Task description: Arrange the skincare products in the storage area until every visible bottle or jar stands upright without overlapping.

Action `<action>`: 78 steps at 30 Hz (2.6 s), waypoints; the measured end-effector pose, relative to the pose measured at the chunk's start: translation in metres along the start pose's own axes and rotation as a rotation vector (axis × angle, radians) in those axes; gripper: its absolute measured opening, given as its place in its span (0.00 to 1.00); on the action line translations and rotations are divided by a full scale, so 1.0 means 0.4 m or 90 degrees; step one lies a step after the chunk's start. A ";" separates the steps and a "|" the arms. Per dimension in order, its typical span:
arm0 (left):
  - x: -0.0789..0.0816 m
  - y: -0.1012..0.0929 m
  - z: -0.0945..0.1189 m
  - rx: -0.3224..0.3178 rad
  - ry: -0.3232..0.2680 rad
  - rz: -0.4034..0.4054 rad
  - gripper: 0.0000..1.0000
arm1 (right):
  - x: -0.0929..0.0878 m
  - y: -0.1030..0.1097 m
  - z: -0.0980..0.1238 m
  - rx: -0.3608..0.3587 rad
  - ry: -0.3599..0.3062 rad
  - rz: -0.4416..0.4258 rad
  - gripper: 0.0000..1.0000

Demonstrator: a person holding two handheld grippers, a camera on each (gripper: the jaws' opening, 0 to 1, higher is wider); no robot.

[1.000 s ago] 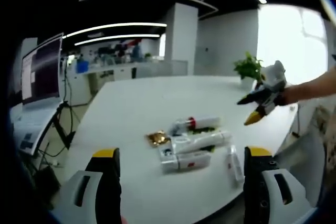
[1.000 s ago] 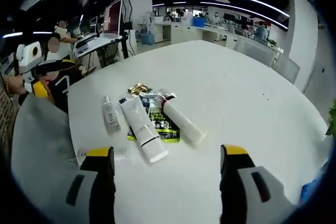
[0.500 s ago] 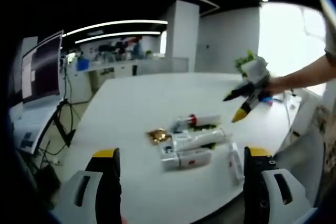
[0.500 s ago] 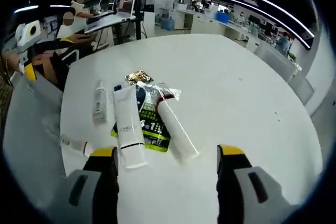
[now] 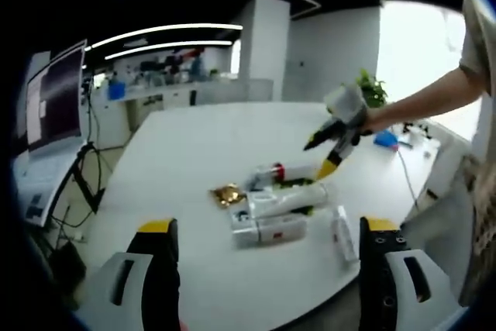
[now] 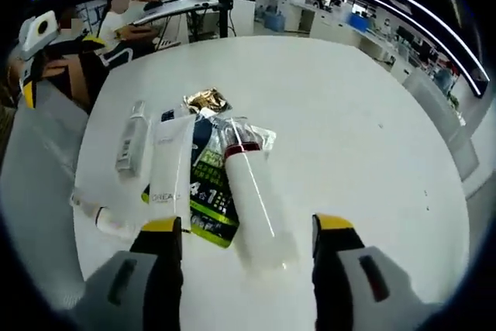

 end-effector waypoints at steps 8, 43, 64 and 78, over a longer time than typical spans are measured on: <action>-0.002 0.006 -0.001 0.003 0.002 0.009 0.95 | -0.002 -0.023 -0.048 0.043 0.056 0.045 0.50; 0.001 0.018 -0.007 0.020 0.001 0.023 0.94 | 0.036 -0.040 -0.110 0.041 0.082 0.142 0.27; 0.024 -0.012 0.005 -0.011 -0.003 0.023 0.93 | 0.054 0.023 0.020 0.061 -0.135 -0.017 0.26; 0.123 -0.114 -0.031 -0.103 -0.054 0.057 0.93 | 0.098 0.114 0.177 0.065 -0.371 -0.160 0.26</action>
Point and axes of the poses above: the point that each gripper's makers call its tool centre point, and the gripper's own axes: z roughly backward along the fingers, y roughly to its left, x roughly out of its top, the point moved 2 cm from there along z, roughly backward along the fingers, and after that the axes turned 11 degrees about x, right-handed, at the moved point
